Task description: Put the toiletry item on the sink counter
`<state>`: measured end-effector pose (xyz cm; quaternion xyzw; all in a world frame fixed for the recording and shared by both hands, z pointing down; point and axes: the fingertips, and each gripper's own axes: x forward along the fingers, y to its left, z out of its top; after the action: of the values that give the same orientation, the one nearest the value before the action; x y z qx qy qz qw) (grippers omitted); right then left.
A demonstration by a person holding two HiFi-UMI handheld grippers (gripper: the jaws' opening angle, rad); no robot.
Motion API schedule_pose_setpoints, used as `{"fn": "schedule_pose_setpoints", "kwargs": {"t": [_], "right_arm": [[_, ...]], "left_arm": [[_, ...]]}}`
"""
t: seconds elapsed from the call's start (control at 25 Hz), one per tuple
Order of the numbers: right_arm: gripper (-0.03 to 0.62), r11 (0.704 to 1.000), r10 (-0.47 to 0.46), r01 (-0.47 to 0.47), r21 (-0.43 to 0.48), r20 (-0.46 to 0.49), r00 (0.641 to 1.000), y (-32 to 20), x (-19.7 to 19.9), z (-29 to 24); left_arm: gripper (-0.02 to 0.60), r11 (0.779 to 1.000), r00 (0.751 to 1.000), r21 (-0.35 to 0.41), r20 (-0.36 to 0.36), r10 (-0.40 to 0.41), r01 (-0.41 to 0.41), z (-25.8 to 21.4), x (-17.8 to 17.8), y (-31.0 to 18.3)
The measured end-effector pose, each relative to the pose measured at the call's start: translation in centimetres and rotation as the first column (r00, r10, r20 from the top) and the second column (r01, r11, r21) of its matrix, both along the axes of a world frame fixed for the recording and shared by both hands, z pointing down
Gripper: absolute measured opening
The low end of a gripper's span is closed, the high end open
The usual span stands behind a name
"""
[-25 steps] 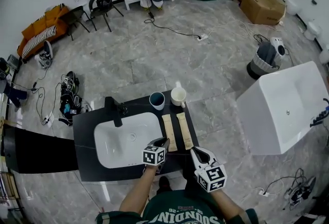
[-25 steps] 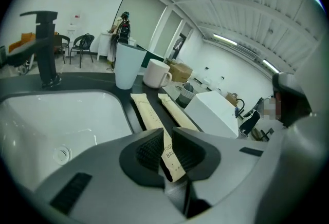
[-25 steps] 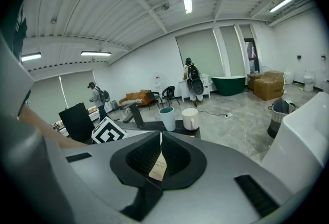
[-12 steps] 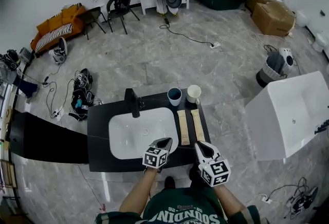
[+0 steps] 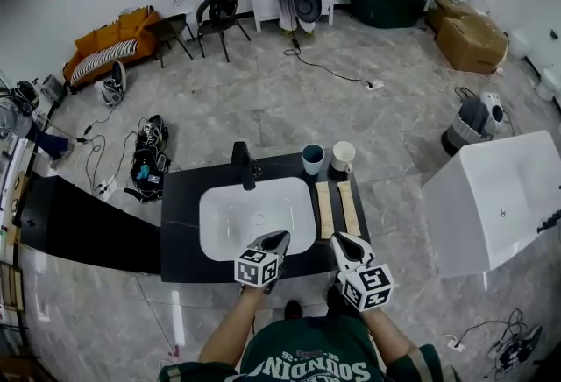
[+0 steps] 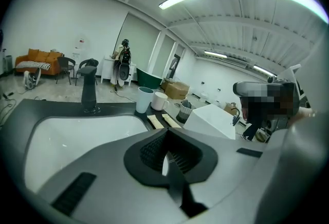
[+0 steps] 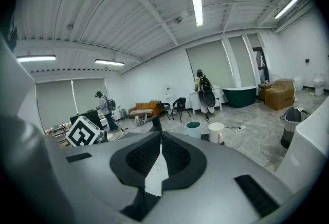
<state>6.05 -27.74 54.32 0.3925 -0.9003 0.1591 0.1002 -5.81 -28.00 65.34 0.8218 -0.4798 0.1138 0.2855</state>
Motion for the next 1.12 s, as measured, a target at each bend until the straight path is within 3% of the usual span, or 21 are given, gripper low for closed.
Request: {"fn": "schedule_pose_setpoints", "kwargs": {"t": [0.4,1.12], "right_arm": [[0.043,0.999,-0.039,0.039,0.029,-0.02,0.999,2.1,-2.6,-0.7],[0.041,0.997,-0.054,0.056,0.046,-0.054,0.997,4.0,-3.5,-1.2]], "left_arm": [[0.011,0.999,1.0,0.051,-0.011,-0.014,0.015,-2.2,-1.6,3.0],[0.011,0.998,1.0,0.066,-0.003,-0.016,0.016,-3.2,-3.0,4.3]]}}
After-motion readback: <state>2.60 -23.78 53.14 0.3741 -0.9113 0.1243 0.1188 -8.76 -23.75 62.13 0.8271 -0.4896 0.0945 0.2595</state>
